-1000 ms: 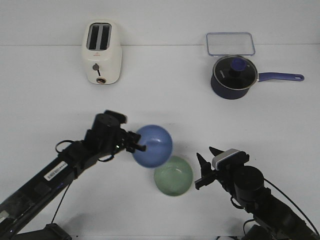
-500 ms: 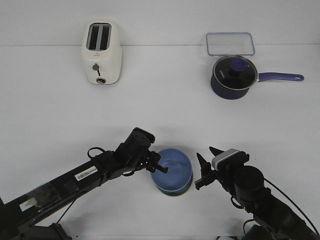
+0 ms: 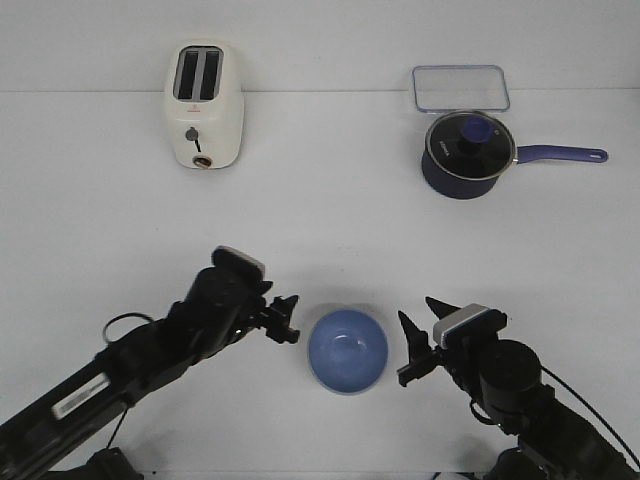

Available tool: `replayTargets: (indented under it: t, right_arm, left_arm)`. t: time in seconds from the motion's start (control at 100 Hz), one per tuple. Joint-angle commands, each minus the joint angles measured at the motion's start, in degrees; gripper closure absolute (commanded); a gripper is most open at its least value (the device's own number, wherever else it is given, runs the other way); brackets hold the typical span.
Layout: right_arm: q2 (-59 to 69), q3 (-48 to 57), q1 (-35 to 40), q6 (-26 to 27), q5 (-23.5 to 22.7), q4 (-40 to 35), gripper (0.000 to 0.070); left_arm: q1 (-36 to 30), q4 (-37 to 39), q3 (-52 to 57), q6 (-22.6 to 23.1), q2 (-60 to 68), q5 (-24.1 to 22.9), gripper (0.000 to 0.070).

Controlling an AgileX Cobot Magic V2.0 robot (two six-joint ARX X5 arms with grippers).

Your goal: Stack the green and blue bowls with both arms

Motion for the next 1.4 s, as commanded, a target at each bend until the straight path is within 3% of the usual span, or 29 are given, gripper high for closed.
replayTargets:
  t: [0.0, 0.24, 0.27, 0.3, 0.34, 0.37, 0.71, 1.07, 1.18, 1.24, 1.39]
  right_arm:
    - [-1.14, 0.28, 0.7, -0.13, 0.04, -0.98, 0.0351]
    - [-4.26, -2.38, 1.84, 0.9, -2.43, -2.86, 0.0353]
    - [-4.26, -2.64, 2.01, 0.92, -2.73, -2.89, 0.0358]
    - [-4.2, -2.78, 2.19, 0.9, -3.1, -2.86, 0.0401]
    - [-4.11, -2.84, 2.29, 0.87, -3.23, -2.86, 0.056]
    - [-4.09, -2.84, 2.36, 0.9, -3.23, -2.86, 0.07]
    - [-3.1, -2.82, 2.49, 1.22, -3.21, -2.73, 0.0689]
    - [-3.1, -2.82, 2.49, 1.22, -3.19, -2.73, 0.0689]
    - [-3.1, -2.82, 2.49, 1.22, -3.19, -2.73, 0.0689]
    - [-3.1, -2.82, 2.49, 1.22, -3.21, -2.71, 0.0689]
    - [-3.1, -2.82, 2.49, 1.22, -3.19, -2.73, 0.0689]
  left_arm:
    - [-0.5, 0.31, -1.81, 1.9, -4.57, -2.12, 0.0355]
    - [-0.5, 5.01, -20.11, -1.2, -22.67, -3.56, 0.0376]
    - [-0.5, 5.01, -21.73, -1.92, -24.0, -3.58, 0.0429]
    - [-0.5, 5.03, -23.06, -2.49, -25.11, -3.58, 0.053]
    - [-0.5, 4.96, -24.28, -2.91, -26.16, -3.58, 0.07]
    - [-0.5, 4.98, -24.83, -3.02, -26.69, -3.58, 0.0688]
    - [-0.5, 5.97, -24.92, -2.54, -28.3, -3.52, 0.0685]
    - [-0.5, 13.18, -24.92, -2.43, -30.05, -3.52, 0.0685]
    - [0.31, 12.35, -24.96, 0.9, -32.37, -3.54, 0.0685]
    - [2.99, 12.81, -25.51, 6.86, -34.23, -3.04, 0.0685]
    - [16.68, 19.74, -34.25, 14.67, -41.59, 1.2, 0.0685]
